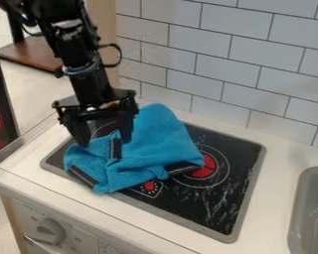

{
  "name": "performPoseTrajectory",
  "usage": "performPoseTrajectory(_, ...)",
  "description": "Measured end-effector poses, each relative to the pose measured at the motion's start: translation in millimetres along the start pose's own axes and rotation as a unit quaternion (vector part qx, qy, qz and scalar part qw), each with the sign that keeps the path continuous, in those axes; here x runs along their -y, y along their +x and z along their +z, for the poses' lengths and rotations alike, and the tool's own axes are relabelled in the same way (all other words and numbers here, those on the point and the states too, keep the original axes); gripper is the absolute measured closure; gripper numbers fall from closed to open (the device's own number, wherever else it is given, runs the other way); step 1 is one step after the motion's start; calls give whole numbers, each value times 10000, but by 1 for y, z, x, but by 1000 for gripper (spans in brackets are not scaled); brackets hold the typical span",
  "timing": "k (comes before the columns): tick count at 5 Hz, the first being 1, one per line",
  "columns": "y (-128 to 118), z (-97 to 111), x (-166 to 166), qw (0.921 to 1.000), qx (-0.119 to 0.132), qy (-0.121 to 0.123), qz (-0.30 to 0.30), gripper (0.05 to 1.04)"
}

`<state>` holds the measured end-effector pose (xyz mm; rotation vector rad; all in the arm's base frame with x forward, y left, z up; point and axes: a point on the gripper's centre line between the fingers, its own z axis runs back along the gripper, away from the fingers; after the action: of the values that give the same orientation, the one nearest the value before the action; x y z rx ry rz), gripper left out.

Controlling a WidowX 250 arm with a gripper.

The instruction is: Unfold the cloth from left to right

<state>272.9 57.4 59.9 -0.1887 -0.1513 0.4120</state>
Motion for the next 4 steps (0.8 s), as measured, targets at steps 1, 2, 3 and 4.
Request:
performPoseTrajectory(1, 1, -15, -8, 9997, -76, 205, 130, 84)
performPoseTrajectory(2, 0, -25, -8, 9994, -154, 273, 157, 84)
performPoseTrajectory(3, -2, -34, -5, 9991, -225, 324, 150, 84)
performPoseTrajectory(4, -3, -37, -1, 9990, -251, 324, 171, 84)
